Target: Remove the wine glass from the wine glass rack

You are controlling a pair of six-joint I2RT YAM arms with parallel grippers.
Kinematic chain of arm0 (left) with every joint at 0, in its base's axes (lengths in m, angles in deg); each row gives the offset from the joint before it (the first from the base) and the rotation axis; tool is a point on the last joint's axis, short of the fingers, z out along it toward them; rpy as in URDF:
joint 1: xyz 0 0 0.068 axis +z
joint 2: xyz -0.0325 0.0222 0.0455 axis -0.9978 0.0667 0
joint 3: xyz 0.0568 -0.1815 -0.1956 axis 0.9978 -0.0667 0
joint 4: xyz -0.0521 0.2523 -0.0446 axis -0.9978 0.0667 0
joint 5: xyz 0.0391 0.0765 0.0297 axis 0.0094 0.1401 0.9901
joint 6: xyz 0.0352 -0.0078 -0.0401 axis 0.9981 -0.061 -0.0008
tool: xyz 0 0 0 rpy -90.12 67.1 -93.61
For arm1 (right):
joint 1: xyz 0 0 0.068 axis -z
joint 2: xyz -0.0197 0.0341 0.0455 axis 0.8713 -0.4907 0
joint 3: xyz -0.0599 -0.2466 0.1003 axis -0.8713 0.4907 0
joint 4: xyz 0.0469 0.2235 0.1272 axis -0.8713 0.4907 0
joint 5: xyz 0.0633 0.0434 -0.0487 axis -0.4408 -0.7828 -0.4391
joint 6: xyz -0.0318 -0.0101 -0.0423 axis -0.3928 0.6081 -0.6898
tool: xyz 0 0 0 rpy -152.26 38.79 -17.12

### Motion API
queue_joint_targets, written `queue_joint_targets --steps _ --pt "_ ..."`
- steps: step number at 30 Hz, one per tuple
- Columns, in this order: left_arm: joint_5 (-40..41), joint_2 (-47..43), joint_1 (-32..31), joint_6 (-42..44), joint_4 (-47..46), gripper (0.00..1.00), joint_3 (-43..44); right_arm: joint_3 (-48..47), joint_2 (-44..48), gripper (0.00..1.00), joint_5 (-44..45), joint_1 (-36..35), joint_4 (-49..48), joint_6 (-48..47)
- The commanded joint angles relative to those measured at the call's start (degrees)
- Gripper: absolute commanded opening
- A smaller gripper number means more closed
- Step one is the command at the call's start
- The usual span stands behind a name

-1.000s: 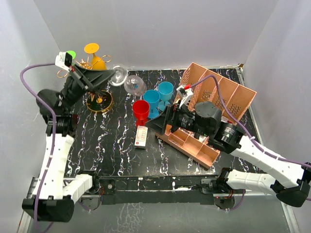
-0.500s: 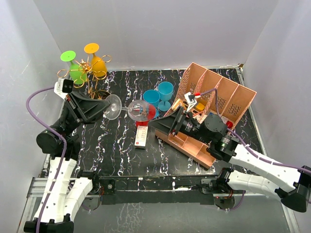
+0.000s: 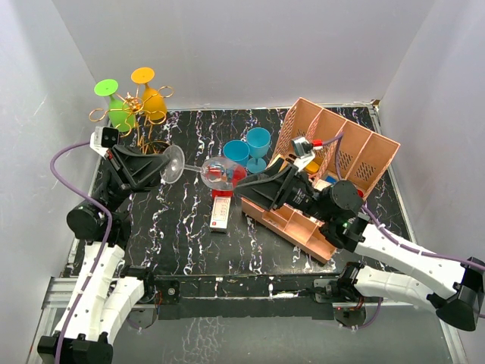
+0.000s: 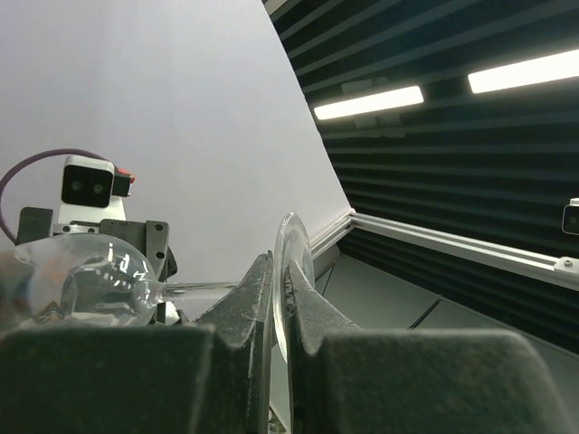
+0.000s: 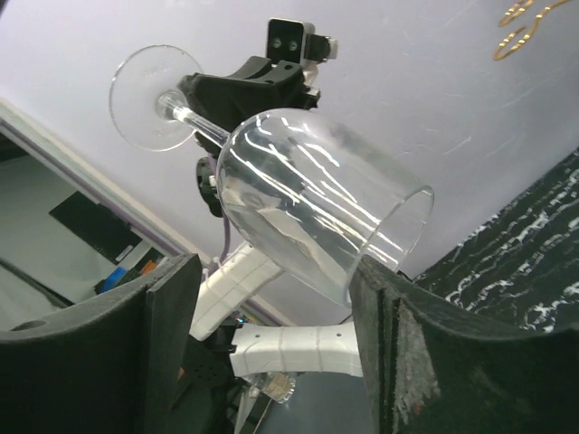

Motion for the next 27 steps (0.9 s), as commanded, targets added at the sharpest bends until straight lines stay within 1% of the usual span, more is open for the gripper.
queue_joint_targets --steps 1,5,14,16,17,19,21,22,24,25,27 --pt "2.9 -0.1 -0.2 -5.4 -3.5 0.0 0.3 0.5 1.3 0.65 -7.9 -0.4 -17.6 -0.6" --pt "4.7 -0.3 -0.2 -6.3 -3.1 0.0 -1.7 0.2 1.4 0.55 -10.1 -0.4 -22.0 -1.4" --pt "7.5 -0.1 -0.2 -7.5 -3.4 0.0 -3.5 -4.7 -1.0 0.32 -12.4 -0.4 -23.1 -3.0" --pt "7.5 0.0 -0.2 -7.4 -3.2 0.0 -3.5 -5.7 -1.7 0.25 -13.1 -0.4 -23.2 -3.0" --pt "7.5 0.1 -0.2 -7.4 -3.2 0.0 -3.5 -6.0 -2.1 0.23 -13.4 -0.4 -23.3 -3.0" --pt "7.2 0.0 -0.2 -6.6 -2.5 0.0 -3.5 -6.3 -2.2 0.21 -13.9 -0.4 -24.1 -3.1" --pt "6.7 -0.4 -0.2 -4.9 -0.4 0.0 -3.5 -6.3 -2.2 0.1 -13.8 -0.4 -24.3 -3.4" --pt "6.3 -1.0 -0.2 -3.8 2.2 0.0 -3.3 -6.3 -1.9 0.08 -13.4 -0.4 -24.0 -3.6" --pt "5.8 -2.0 -0.2 -0.2 6.7 0.0 -2.7 -6.1 -1.2 0.08 -12.3 -0.4 -22.7 -4.1" --pt "5.5 -2.4 -0.2 1.4 8.8 0.02 -2.4 -6.0 -0.7 0.08 -11.7 -0.4 -22.1 -4.5" --pt "5.0 -3.1 -0.2 4.6 13.3 0.1 -1.2 -6.1 0.3 0.08 -10.7 -0.4 -19.9 -5.9"
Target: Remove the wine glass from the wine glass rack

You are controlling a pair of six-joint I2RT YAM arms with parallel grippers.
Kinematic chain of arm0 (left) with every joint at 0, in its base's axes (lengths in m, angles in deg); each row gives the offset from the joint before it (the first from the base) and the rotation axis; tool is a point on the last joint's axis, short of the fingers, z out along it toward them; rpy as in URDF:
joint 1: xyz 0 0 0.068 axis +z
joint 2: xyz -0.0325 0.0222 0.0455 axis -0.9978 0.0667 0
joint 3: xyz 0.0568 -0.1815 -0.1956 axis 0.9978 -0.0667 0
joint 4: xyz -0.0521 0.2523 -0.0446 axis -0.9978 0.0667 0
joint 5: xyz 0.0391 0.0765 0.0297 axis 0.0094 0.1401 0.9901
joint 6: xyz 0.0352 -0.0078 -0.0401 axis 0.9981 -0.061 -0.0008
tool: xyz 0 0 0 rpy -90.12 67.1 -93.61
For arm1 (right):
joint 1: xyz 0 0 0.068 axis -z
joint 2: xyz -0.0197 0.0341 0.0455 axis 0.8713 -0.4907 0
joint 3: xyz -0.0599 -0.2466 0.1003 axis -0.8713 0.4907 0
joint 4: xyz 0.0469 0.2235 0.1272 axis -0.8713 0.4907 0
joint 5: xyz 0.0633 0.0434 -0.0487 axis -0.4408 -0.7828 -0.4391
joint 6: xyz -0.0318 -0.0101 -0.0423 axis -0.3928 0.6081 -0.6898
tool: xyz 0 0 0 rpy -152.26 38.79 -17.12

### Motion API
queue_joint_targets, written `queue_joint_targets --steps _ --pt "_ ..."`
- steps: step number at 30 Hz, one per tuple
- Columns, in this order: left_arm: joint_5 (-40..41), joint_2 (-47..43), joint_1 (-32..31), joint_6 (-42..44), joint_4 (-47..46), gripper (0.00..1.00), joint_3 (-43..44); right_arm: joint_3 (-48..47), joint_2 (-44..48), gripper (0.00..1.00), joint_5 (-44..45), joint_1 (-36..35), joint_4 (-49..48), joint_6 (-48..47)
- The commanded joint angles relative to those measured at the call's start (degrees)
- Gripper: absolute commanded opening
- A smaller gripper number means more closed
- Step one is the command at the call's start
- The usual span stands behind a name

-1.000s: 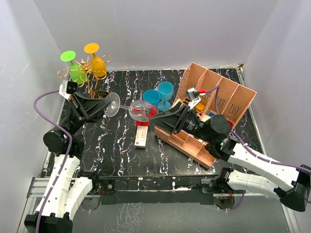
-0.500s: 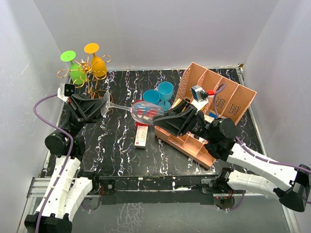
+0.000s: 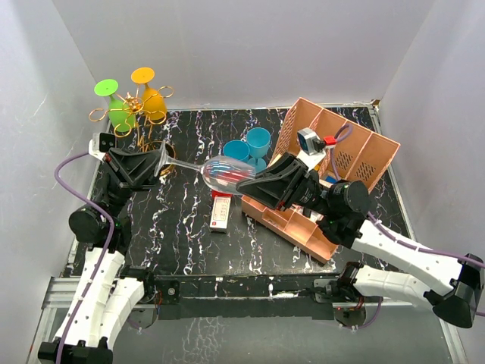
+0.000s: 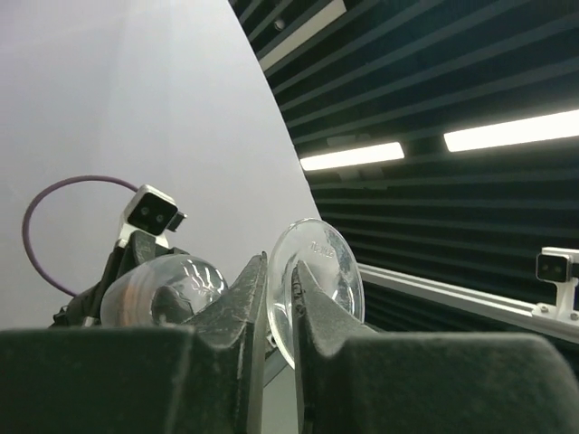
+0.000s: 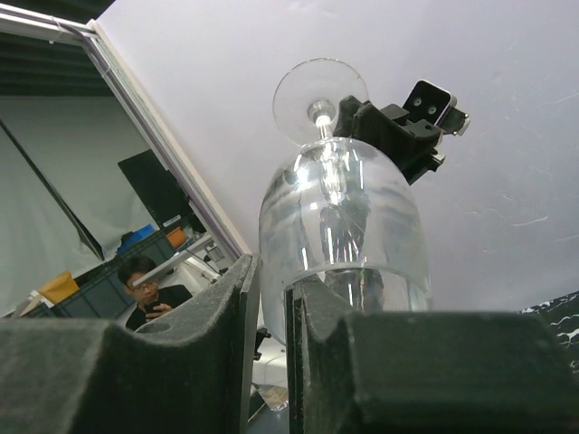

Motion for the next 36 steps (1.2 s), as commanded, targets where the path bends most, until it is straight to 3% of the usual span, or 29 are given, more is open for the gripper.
queue_joint_targets --steps 1,9,14,20,28,31,36 --pt "-2.5 -0.9 0.3 6.5 13.3 0.15 2.6 -4.0 3.5 0.08 -0.3 -1.0 -1.7 -3.5" --pt "-0.6 -3.5 0.4 19.3 32.0 0.76 7.4 -6.0 7.5 0.08 6.6 -1.0 10.5 -9.7" --pt "1.0 -4.6 0.4 23.2 36.6 0.97 8.0 -6.8 9.5 0.08 13.6 -1.0 19.1 -12.4" --pt "3.7 -5.9 0.4 36.0 57.9 0.97 13.8 -8.4 11.6 0.08 20.8 -1.0 32.1 -17.0" --pt "17.0 -8.7 0.4 50.5 83.9 0.97 22.1 -10.9 10.9 0.08 27.2 -1.0 49.3 -22.2" --pt "21.8 -8.4 0.4 54.9 91.0 0.97 26.6 -11.6 9.3 0.08 24.3 -1.1 52.5 -24.3" --pt "27.4 -8.2 0.3 61.2 97.7 0.97 33.3 -12.9 5.2 0.08 11.8 -1.0 53.6 -29.8"
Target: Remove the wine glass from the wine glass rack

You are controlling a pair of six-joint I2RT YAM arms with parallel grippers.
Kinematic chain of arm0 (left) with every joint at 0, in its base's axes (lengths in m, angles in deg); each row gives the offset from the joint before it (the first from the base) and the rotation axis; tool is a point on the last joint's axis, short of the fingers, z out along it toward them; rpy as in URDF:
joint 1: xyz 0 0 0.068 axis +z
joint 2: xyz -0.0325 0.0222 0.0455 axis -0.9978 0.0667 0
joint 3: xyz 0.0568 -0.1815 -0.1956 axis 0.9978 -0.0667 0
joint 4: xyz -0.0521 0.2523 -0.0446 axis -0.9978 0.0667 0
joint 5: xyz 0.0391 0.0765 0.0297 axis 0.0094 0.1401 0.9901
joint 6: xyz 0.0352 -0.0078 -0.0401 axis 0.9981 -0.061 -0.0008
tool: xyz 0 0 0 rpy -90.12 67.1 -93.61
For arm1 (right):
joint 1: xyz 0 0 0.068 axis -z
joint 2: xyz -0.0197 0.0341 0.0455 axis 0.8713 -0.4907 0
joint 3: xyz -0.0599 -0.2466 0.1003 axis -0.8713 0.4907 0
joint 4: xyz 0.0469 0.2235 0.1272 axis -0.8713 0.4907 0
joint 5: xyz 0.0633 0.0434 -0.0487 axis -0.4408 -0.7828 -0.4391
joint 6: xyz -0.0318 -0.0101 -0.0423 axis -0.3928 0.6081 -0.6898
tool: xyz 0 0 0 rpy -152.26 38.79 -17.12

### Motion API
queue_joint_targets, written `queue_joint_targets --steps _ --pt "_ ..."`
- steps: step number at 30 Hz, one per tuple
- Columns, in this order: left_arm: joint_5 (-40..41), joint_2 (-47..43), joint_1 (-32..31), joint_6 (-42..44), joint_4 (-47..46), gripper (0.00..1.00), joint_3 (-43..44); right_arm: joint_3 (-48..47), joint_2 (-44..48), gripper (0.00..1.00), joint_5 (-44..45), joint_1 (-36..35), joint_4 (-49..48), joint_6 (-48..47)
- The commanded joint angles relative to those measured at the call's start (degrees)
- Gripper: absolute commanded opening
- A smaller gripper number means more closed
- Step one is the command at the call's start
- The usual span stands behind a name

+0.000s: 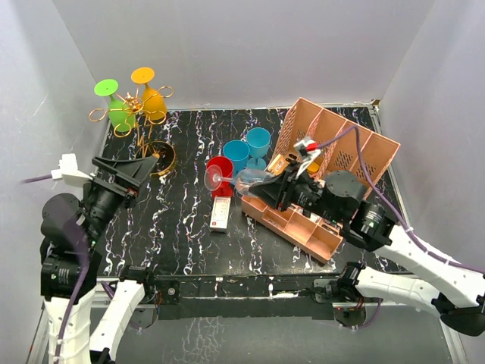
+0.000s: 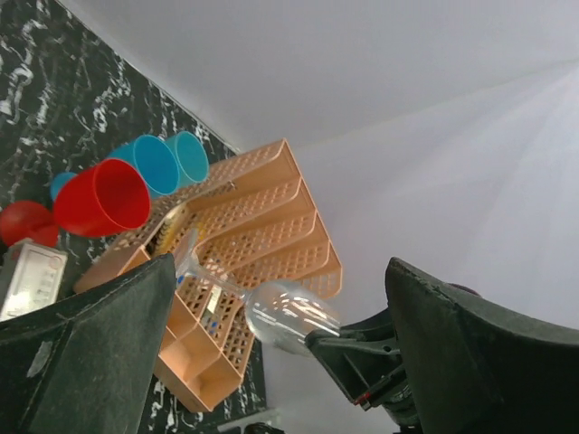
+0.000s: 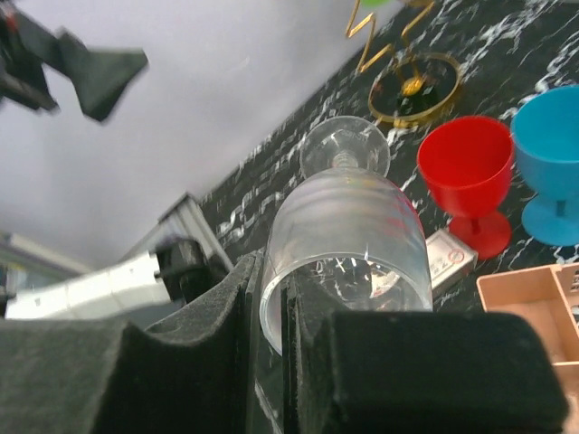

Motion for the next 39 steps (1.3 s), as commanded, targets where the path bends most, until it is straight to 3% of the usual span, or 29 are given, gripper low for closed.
queue_joint_targets --steps 1,9,39 --pt "8.8 0.1 0.2 8.8 10.5 0.97 6.6 -4.9 -3.1 0.08 -12.0 -0.2 -0.9 -6.9" --pt "14.2 -0.2 0.2 14.8 15.5 0.97 13.7 -15.7 -17.1 0.08 -22.2 -0.4 6.6 -11.2" --pt "17.1 -0.1 0.2 22.7 21.3 0.97 21.0 -63.2 -65.0 0.08 3.5 -8.0 39.1 -15.7"
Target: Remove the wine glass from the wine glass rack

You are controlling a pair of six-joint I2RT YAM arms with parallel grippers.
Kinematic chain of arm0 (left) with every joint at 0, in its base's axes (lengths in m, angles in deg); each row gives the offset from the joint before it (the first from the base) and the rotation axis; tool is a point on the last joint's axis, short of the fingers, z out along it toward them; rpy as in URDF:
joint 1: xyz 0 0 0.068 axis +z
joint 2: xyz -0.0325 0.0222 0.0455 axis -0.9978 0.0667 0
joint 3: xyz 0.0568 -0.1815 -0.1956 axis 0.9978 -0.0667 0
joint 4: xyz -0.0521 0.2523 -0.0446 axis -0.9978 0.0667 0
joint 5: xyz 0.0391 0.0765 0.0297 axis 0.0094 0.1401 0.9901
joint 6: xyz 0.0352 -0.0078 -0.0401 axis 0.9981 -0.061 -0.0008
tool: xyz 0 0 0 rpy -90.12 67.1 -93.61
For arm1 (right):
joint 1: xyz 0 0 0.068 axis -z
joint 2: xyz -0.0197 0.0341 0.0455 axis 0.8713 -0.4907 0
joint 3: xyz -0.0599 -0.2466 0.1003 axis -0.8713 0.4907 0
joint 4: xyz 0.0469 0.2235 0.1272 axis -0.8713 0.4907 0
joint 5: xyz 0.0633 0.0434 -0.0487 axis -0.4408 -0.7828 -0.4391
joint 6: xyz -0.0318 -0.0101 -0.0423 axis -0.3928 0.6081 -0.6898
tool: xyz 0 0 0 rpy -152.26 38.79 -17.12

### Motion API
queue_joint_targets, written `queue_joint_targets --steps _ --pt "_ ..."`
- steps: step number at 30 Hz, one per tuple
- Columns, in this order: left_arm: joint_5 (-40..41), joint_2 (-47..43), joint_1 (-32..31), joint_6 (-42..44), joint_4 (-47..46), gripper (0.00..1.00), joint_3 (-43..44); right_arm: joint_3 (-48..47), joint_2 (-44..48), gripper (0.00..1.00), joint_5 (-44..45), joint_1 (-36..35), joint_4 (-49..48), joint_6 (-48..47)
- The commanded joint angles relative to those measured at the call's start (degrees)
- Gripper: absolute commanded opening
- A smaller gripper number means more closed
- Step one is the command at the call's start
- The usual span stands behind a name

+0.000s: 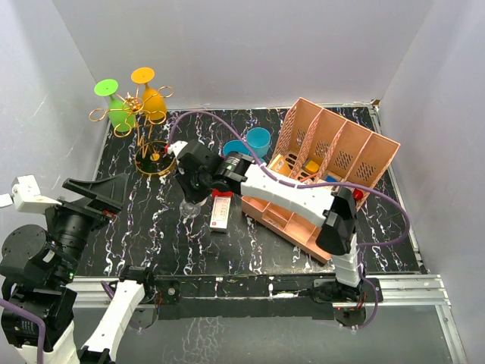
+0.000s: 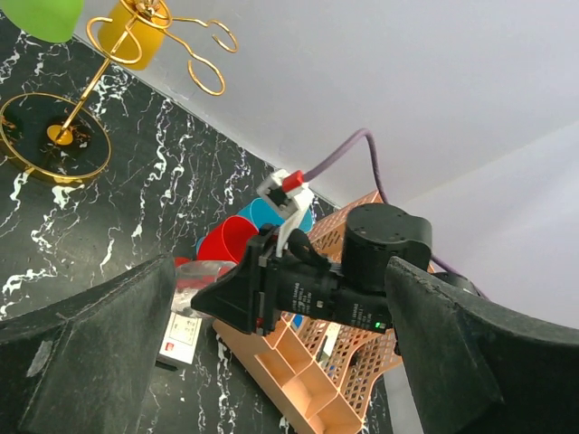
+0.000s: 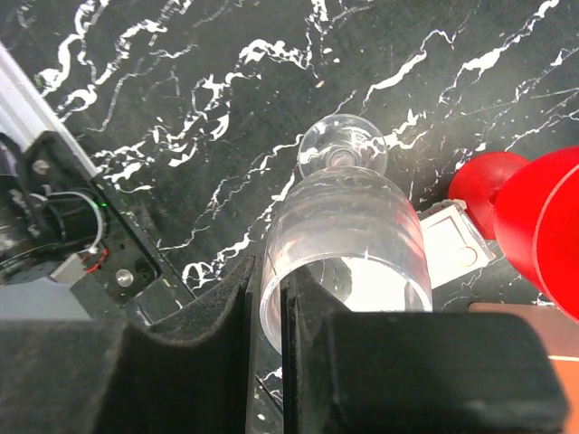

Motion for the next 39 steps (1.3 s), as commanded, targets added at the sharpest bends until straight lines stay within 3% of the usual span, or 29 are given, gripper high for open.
queue_joint_targets --steps 1,10,27,29,39 --pt "0.9 0.2 0.2 1.8 0.3 0.97 1.6 -7.9 -2.2 0.08 5.9 -0.8 3.6 -1.6" --pt "0.7 0.5 0.2 2.4 0.5 0.97 1.5 -13.4 -7.1 0.08 10.9 -0.8 7.9 -2.2" --pt "0.6 1.6 0.2 3.7 0.5 0.97 2.8 -18.3 -12.7 0.08 11.0 -0.8 11.5 -2.6" --pt "0.8 1.9 0.2 4.0 0.7 0.97 3.2 -18.7 -12.8 0.12 11.3 -0.8 11.5 -2.7" --pt "0.5 2.6 0.2 4.1 1.0 0.97 4.3 -27.0 -12.7 0.51 11.6 -0.8 14.8 -3.4"
